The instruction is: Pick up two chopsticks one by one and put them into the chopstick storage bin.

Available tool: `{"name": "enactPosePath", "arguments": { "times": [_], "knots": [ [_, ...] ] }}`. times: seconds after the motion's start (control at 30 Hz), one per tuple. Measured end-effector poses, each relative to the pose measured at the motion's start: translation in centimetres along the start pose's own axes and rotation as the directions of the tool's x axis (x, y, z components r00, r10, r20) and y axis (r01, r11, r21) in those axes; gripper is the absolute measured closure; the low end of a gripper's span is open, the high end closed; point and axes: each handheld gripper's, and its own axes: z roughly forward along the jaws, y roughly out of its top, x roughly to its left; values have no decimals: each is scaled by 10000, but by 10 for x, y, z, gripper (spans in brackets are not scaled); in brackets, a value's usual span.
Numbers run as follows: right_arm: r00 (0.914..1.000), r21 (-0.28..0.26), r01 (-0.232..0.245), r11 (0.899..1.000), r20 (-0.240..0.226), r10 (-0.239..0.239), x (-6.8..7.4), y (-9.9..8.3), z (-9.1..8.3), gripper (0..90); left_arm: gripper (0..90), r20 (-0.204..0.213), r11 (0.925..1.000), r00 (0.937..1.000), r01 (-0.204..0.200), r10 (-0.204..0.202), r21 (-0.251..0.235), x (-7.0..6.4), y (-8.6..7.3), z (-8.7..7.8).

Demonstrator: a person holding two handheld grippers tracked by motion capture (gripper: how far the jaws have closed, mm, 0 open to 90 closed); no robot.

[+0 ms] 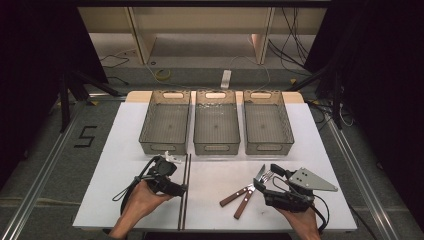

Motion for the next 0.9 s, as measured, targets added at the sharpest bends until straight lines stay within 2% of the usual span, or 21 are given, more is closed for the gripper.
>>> {"name": "enactPosePath", "arguments": {
  "times": [0.23, 0.53, 0.7, 0.77, 0.9],
  "knots": [
    [10000, 23, -2, 10000, -6, 2, 0, 0, 0, 238, 262, -184, 9978, 9991, -362, 373, 560, -4, 4, 6],
    [10000, 57, 20, 10000, -45, -20, 1, 0, 1, 238, 303, -94, 9944, 9990, -418, 429, 972, -4, 6, 13],
    [10000, 82, 58, 9999, -47, -58, 1, 0, 1, 238, 385, -160, 9894, 9973, -685, 711, 1277, -5, 5, 18],
    [10000, 82, 54, 10000, -41, -53, 1, 0, 1, 238, 391, -27, 9865, 9974, -711, 723, 1477, -5, 4, 22],
    [10000, 101, 55, 9999, -43, -55, 1, 0, 1, 239, 412, -66, 9814, 9963, -835, 859, 1730, -6, 4, 25]
  ]
}}
